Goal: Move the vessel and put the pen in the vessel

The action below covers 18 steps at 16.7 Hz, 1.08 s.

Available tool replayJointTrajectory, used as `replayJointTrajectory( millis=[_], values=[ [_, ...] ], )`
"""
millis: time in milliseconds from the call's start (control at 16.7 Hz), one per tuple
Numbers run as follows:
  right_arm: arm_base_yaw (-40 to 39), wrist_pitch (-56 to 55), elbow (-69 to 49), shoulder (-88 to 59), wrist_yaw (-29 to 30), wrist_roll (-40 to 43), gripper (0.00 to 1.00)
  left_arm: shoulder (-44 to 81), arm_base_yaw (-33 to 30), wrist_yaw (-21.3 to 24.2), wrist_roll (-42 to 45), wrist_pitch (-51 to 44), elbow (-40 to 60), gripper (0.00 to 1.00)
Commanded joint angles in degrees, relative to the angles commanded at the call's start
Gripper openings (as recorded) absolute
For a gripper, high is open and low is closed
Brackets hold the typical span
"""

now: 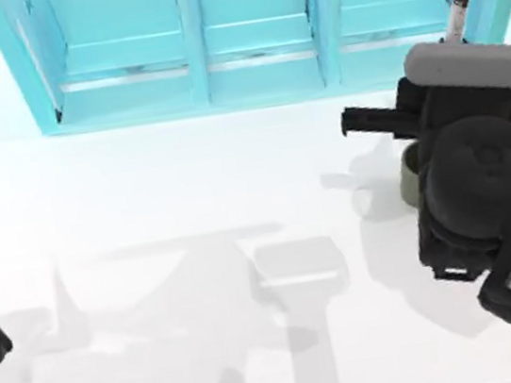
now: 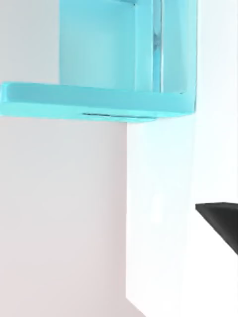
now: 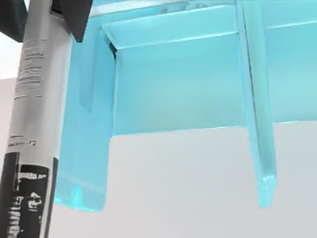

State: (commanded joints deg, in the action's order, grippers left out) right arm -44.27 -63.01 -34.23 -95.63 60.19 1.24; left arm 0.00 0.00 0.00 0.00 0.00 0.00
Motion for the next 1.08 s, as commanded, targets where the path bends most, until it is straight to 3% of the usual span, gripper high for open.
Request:
replayJointTrajectory(
  millis=[300,1080],
  values=[
    [1.1,-0.6,-0.4,-0.9,-1.0,-0.1,0.00,0.0,0.0,0.0,0.0,0.0,0.0,1.00],
    [1.1,-0.6,-0.4,-0.9,-1.0,-0.1,0.98,0.0,0.0,0.0,0.0,0.0,0.0,1.00]
  ],
)
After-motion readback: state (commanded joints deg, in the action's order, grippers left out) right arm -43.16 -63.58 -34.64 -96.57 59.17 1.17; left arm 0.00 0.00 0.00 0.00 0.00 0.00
